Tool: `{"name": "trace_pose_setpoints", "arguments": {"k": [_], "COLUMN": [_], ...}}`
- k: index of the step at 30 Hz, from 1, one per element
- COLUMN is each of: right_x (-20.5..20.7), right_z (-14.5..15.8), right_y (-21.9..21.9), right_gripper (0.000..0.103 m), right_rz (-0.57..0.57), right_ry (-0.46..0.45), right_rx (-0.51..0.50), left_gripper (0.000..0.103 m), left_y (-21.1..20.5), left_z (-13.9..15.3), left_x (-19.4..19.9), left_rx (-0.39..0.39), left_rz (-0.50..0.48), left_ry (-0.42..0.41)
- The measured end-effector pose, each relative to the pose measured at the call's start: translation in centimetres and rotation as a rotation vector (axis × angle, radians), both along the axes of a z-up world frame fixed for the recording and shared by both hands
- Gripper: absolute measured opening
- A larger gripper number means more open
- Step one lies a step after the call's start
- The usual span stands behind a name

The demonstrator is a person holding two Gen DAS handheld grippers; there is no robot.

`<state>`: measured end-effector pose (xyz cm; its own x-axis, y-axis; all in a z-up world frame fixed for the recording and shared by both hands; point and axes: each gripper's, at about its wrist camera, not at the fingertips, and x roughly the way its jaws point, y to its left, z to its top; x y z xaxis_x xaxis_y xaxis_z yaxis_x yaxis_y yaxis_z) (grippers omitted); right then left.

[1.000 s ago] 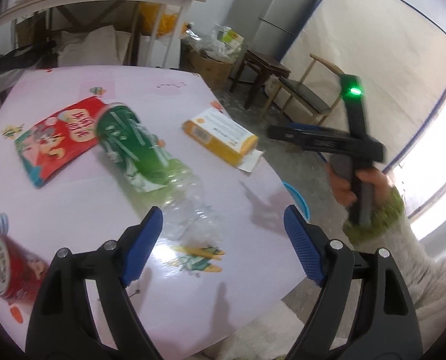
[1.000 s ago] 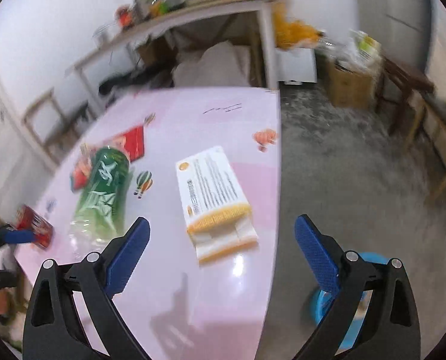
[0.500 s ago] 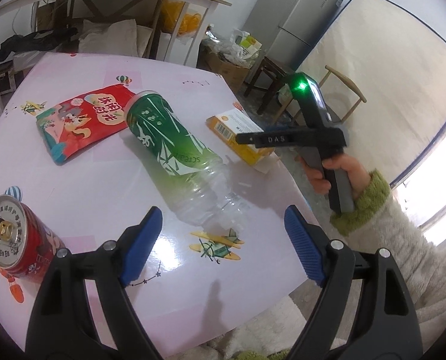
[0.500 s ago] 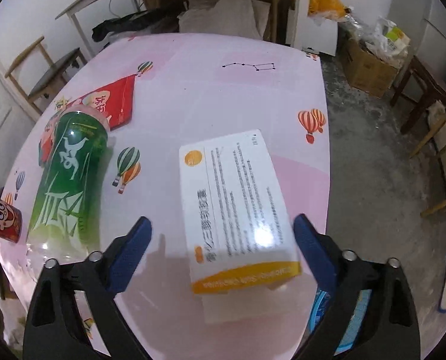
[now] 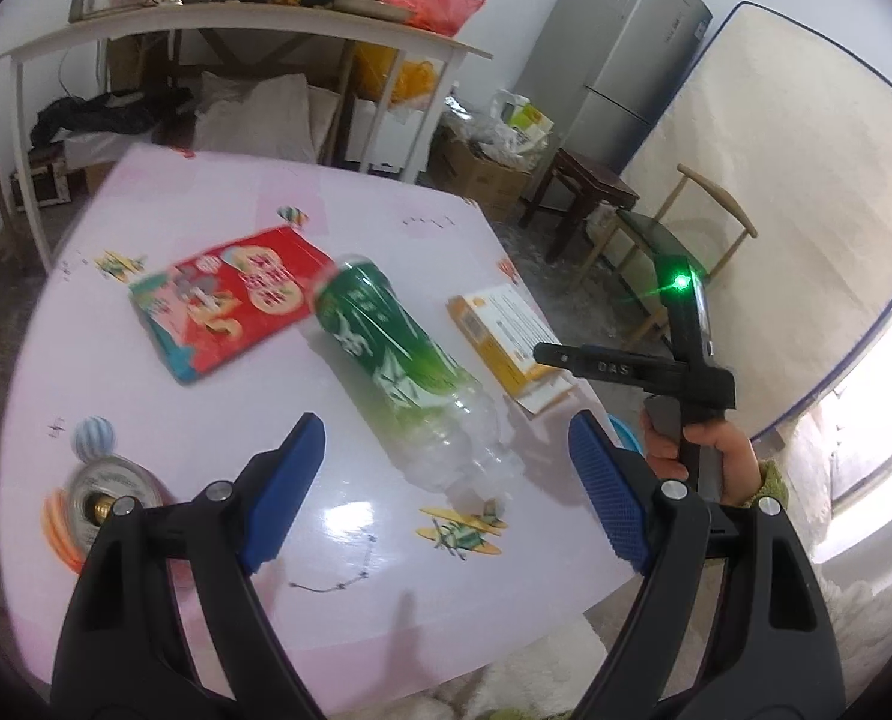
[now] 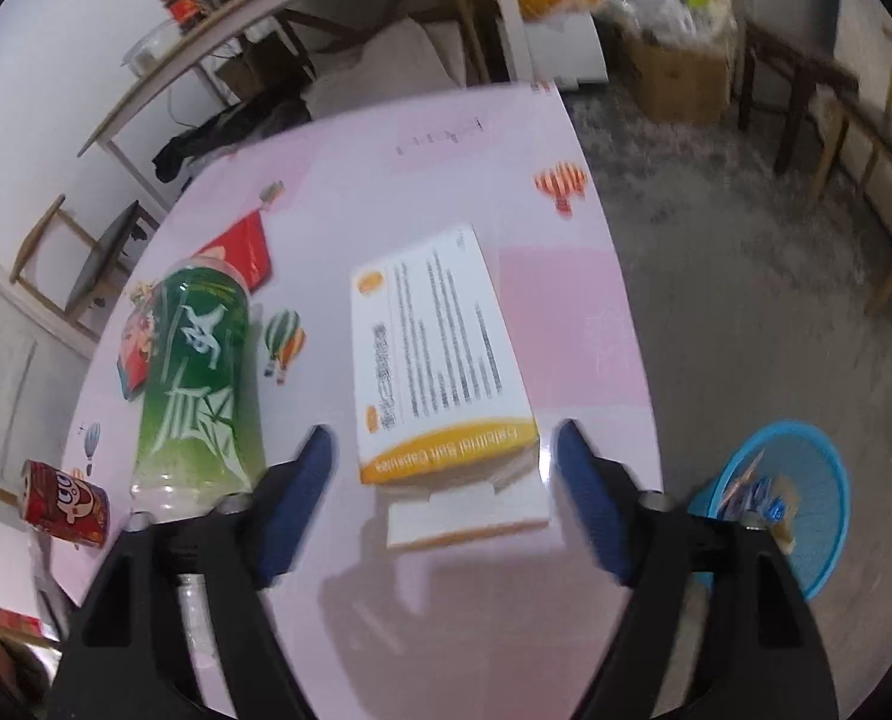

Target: Collect trash

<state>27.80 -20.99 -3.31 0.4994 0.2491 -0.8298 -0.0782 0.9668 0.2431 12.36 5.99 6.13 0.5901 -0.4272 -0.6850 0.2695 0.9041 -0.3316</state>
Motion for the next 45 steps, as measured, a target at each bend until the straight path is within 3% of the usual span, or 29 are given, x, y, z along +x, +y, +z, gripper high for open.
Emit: {"name": "trace_pose_setpoints", "arguments": {"k": [3, 7, 15, 18, 24, 29, 32, 39, 41, 45], "right_x": [1.6, 3.8, 4.0, 4.0, 3.9, 3.9, 3.9, 3.8, 3.8, 3.5], "right_z": [0.3, -2.0, -3.7, -3.8, -4.2, -4.0, -4.0, -3.8, -3.3, -1.2], "right_y": [1.4, 3.0, 3.7, 3.8, 3.3, 2.9, 2.8, 3.0, 2.6, 2.0], "right_gripper": [0.094, 0.094, 0.094, 0.089, 0.075, 0.072, 0.072, 0.073, 0.081, 0.083], "right_rz": [0.054, 0.121, 0.115, 0.118, 0.102, 0.097, 0.089, 0.109, 0.104, 0.071], "right_ry": [-0.033, 0.023, 0.029, 0.025, 0.037, 0.051, 0.063, 0.08, 0.078, 0.039], "right_rx": [-0.08, -0.197, -0.234, -0.227, -0.201, -0.167, -0.151, -0.171, -0.153, -0.172], "left_gripper": [0.079, 0.079, 0.079, 0.079, 0.077, 0.074, 0.064, 0.061, 0.061, 0.06], "left_y": [1.0, 2.3, 3.8, 5.6, 10.6, 12.1, 12.6, 14.7, 15.6, 17.1], "left_z": [1.6, 3.2, 5.6, 4.4, -1.2, -3.9, -5.5, -9.3, -9.9, -11.0], "left_x": [0.6, 2.8, 8.5, 11.4, 16.1, 19.1, 21.5, 25.1, 25.6, 26.3], "left_rx": [0.02, 0.059, 0.393, 0.448, 0.377, 0.412, 0.452, 0.361, 0.312, 0.196], "left_rz": [0.03, 0.071, 0.145, 0.176, 0.275, 0.235, 0.201, 0.203, 0.217, 0.236], "left_ry": [0.001, 0.031, 0.04, 0.126, 0.372, 0.4, 0.405, 0.454, 0.46, 0.449]}}
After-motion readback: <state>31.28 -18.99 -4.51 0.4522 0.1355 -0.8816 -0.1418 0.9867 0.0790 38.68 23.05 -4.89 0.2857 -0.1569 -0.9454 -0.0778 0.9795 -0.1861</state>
